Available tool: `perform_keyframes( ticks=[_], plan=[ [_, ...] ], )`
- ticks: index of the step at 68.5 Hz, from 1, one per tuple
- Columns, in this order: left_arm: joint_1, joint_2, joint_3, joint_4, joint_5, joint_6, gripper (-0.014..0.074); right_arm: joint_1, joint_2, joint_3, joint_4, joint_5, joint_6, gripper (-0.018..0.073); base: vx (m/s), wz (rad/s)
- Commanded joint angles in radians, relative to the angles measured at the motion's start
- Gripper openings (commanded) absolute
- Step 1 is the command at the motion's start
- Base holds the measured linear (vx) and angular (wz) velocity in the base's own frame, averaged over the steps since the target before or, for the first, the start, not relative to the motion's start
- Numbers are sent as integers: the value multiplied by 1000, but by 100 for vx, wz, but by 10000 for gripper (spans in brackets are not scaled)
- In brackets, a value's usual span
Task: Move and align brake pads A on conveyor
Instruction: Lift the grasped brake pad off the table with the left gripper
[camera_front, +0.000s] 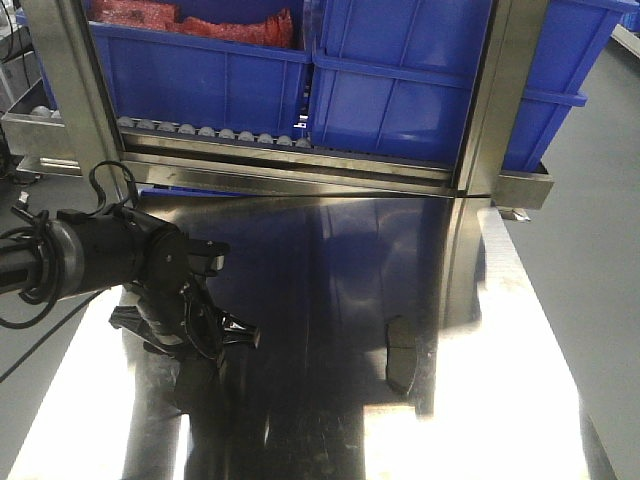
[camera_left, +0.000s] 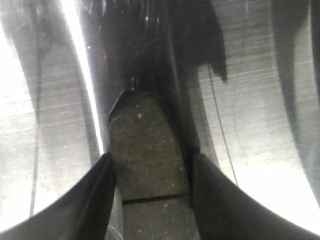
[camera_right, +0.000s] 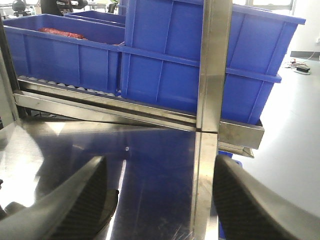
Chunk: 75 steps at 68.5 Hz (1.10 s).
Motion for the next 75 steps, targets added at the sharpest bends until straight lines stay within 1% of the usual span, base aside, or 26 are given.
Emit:
perform_keyframes(
  ticks=[1, 8, 17, 31, 39, 50, 59, 63, 70, 75],
  plan=[
    [-16, -35, -19, -14, -3, 19, -10, -2, 11, -23, -11, -73, -9, 442, 0, 0],
    [-19, -51, -19, -14, -1, 24, -8, -2, 11, -23, -11, -73, -9, 442, 0, 0],
    [-19, -102, -17, 16, 11, 24, -8, -2, 11, -23, -11, -73, -9, 442, 0, 0],
    [-23, -247, -3, 54, 3, 16, -8, -2, 11, -23, -11, -73, -9, 442, 0, 0],
    [-24, -352, 42, 95, -13, -22, -7, -2, 11, -23, -11, -73, -9, 442, 0, 0],
    [-24, -490, 134, 189, 3, -61, -6, -2, 11, -23, -11, -73, -9, 442, 0, 0],
    [-24, -627, 239, 290, -1, -160, -6, -2, 11, -23, -11, -73, -9, 442, 0, 0],
    [-24, -704, 295, 333, -8, -190, -6, -2, 11, -23, -11, -73, -9, 442, 0, 0],
    [-24, -825, 376, 360, -15, -227, -6, -2, 11, -23, -11, -73, -9, 442, 0, 0],
    [-24, -921, 429, 359, -21, -242, -6, -2, 11, -23, -11, -73, -9, 442, 0, 0]
  ],
)
